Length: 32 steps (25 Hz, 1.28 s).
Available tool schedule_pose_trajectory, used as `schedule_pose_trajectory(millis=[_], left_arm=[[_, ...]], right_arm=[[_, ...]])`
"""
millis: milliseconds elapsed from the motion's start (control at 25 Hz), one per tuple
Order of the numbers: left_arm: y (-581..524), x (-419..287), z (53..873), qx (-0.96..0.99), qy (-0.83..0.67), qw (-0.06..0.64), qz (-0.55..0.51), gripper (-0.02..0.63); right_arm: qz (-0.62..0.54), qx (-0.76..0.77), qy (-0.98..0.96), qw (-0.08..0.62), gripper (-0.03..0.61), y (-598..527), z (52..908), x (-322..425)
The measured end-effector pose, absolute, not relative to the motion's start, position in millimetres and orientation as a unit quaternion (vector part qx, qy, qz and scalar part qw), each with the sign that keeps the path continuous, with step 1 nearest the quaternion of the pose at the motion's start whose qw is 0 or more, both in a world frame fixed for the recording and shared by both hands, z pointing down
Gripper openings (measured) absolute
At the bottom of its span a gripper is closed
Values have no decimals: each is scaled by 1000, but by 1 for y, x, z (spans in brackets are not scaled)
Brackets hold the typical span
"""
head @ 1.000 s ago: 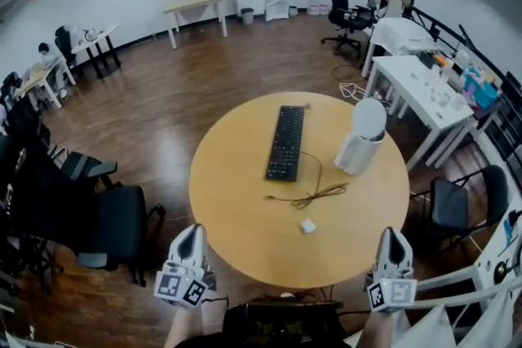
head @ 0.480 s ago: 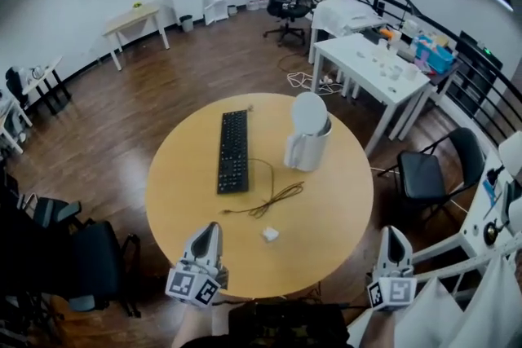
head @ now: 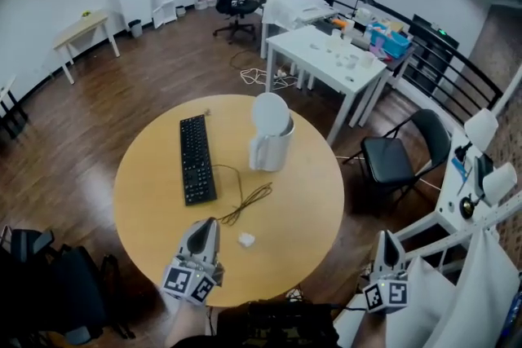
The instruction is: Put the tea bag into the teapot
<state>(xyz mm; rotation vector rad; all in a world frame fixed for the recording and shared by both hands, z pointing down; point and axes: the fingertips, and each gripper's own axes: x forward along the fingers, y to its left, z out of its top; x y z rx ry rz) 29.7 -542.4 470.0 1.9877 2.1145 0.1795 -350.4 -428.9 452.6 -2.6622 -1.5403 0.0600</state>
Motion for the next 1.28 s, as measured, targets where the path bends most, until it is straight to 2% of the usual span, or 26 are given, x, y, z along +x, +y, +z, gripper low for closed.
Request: schedule_pose_trajectory(millis=[280,480,920,1080,1280], left_arm=[[-505,7,478,676,726,109,62,4],[-467,-25,479,693,713,97,49,5],[-332,-162,480,722,686,84,33,5],[-270,-212,473,695,711,101,43,4],[-209,-254,478,665,741,81,48,5]], right_arm=[[-15,-863,-505,-7,11,-400,454,-371],[18,-873,-488,12,11,-336,466,-393],[16,-912,-409,-3,11,-184,478,-476],[30,-900,-435,16,11,-138,484,-527],[35,-883,-466,39,11,-107,501,-571]])
